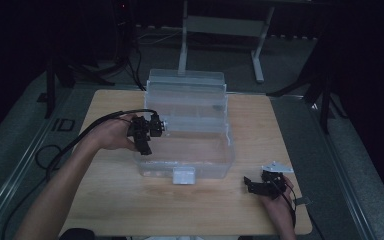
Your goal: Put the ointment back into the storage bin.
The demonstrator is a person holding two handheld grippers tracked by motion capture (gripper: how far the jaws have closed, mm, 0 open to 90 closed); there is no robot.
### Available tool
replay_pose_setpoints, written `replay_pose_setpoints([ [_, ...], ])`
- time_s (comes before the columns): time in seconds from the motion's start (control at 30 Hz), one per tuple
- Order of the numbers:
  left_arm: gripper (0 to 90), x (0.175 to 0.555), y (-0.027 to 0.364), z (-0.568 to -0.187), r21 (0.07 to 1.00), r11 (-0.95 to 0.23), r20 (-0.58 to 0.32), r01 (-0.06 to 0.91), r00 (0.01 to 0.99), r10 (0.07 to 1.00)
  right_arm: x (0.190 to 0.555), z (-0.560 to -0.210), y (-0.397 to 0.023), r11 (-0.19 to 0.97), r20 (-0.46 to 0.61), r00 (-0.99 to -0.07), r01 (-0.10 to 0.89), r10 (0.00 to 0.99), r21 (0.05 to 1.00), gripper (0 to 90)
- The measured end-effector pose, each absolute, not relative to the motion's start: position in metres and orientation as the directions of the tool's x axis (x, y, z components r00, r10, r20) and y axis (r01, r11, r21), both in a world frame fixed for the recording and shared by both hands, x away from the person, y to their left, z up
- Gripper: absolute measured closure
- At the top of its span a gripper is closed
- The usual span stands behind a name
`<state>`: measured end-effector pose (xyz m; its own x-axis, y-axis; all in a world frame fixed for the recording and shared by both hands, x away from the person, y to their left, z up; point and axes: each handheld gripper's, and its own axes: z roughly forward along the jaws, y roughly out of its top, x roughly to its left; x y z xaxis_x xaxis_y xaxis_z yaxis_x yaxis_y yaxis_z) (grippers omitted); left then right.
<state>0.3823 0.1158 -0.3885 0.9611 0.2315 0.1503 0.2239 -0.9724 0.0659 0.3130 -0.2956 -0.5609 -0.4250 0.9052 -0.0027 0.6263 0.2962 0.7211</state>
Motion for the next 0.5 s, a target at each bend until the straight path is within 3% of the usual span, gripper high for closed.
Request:
replay_pose_setpoints([
  [0.5, 41.5, 0.364, 0.153, -0.378, 0.154, -0.93, 0.24, 0.333, 0.901, 0.362, 0.313, -0.561, -0.296, 0.298, -0.004, -0.426, 0.625, 0.905, 0.721, 13.3],
])
